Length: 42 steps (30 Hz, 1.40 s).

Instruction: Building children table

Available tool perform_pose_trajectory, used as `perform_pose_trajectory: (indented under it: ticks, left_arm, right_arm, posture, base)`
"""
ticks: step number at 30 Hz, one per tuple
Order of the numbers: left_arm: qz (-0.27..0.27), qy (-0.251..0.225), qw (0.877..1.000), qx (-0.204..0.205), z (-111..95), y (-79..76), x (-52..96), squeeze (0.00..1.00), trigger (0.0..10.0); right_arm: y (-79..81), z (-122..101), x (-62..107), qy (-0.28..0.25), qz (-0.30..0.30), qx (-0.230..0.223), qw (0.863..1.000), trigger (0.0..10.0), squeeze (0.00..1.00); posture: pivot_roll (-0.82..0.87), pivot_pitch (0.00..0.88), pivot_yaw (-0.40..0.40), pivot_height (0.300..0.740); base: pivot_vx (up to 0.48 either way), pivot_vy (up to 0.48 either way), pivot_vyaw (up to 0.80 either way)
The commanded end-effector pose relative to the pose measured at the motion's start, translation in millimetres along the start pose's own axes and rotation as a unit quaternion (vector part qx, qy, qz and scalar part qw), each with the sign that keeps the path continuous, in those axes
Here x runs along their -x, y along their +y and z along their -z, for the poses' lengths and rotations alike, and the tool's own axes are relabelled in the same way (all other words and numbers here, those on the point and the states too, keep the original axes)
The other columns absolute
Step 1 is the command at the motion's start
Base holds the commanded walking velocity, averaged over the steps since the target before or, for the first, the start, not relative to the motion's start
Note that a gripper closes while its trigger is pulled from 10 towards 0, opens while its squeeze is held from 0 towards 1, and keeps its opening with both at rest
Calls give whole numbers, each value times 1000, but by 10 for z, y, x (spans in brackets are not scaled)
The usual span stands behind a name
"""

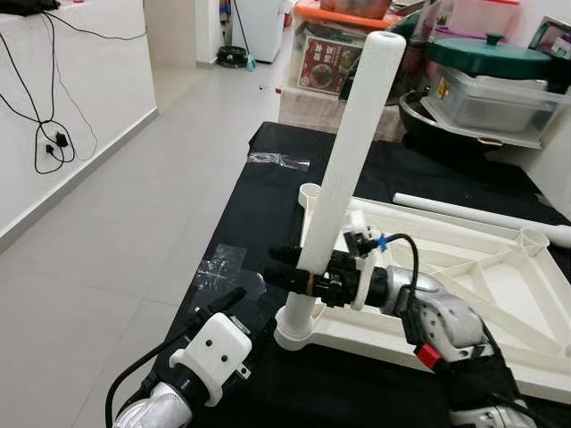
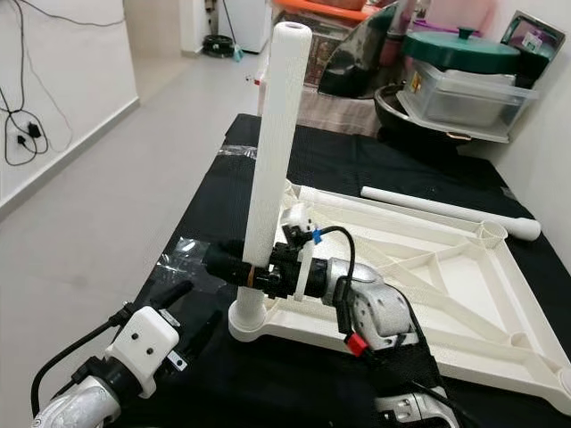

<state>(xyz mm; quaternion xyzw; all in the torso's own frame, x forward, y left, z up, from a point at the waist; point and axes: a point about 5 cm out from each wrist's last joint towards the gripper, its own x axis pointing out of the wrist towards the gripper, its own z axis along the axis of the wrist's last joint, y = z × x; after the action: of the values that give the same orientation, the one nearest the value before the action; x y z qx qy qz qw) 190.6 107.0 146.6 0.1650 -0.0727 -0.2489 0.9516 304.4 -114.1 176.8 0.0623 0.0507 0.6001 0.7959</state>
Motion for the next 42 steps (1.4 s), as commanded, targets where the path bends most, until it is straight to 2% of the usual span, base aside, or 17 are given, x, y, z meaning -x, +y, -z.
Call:
perform_pose_trajectory:
  ticks: [1,5,9,12,15,18,25,26,27,31,32,33,34,35,36,37,42]
  left_arm:
    - [5,5,1000,-2,24,-19,8,0,10000]
    - [5,5,1000,-2,24,-19,9,0,10000]
    - [4,6,1000,-2,30,-18,21,0,10000]
    - [5,6,1000,-2,34,-24,22,0,10000]
    - [7,6,1000,-1,36,-33,22,0,10000]
    - [9,6,1000,0,38,-38,22,0,10000]
    - [12,8,1000,-2,48,-46,21,0,10000]
    - [12,9,1000,-4,49,-43,21,0,10000]
    - [11,9,1000,-5,50,-37,22,0,10000]
    - [10,9,1000,-5,50,-31,23,0,10000]
    - [10,9,1000,-5,49,-31,22,0,10000]
    - [11,9,1000,-5,50,-31,22,0,10000]
    - [11,9,1000,-5,50,-31,22,0,10000]
    - [11,9,1000,-5,50,-36,24,0,10000]
    - [12,9,1000,-5,49,-38,24,0,10000]
    - [12,9,1000,-5,49,-38,24,0,10000]
    - [9,8,1000,-4,49,-30,19,0,10000]
  right_arm:
    - [-165,128,-59,40,83,15,996,0,0]
    - [-220,129,-60,45,114,27,992,0,0]
    - [-435,-33,16,-35,295,10,955,0,0]
    - [-547,-74,125,-73,417,-19,906,0,0]
    - [-560,11,429,-83,619,-28,780,0,0]
    - [-458,32,492,-91,674,-24,732,0,0]
    - [-342,84,439,-74,719,-27,691,0,0]
    - [-319,107,353,-73,716,-43,693,0,0]
    - [-311,98,237,-84,698,-60,708,10000,0]
    - [-312,59,145,-97,685,-67,719,10000,0]
    - [-312,12,110,-109,673,-63,728,10000,894]
    - [-315,-37,103,-121,667,-54,733,10000,1000]
    - [-315,-37,103,-121,667,-54,733,10000,1000]
    - [-324,-105,30,-148,622,-68,766,10000,1000]
    - [-319,-157,-42,-164,571,-75,801,10000,0]
    - [-319,-157,-42,-164,571,-75,801,10000,0]
    - [-270,-274,-97,-181,346,-92,916,10000,0]
  posture:
    - [132,0,-149,740]
    - [132,0,-150,740]
    - [129,0,-146,740]
    - [126,0,-143,740]
    - [120,0,-140,740]
    - [120,0,-140,740]
    - [126,0,-143,740]
    - [125,0,-144,740]
    - [125,0,-144,740]
    - [123,0,-143,740]
    - [123,0,-144,740]
    - [120,0,-142,740]
    - [120,0,-142,740]
    - [119,0,-140,740]
    - [121,0,-142,740]
    - [121,0,-142,740]
    - [120,0,-144,740]
  base:
    - [0,0,0]
    - [0,0,0]
    - [0,0,0]
    - [0,0,0]
    - [0,0,0]
    - [0,0,0]
    - [0,0,0]
    - [0,0,0]
    - [0,0,0]
    - [0,0,0]
    - [0,0,0]
    - [0,0,0]
    - [0,0,0]
    - [0,0,0]
    - [0,0,0]
    - [0,0,0]
    - [0,0,0]
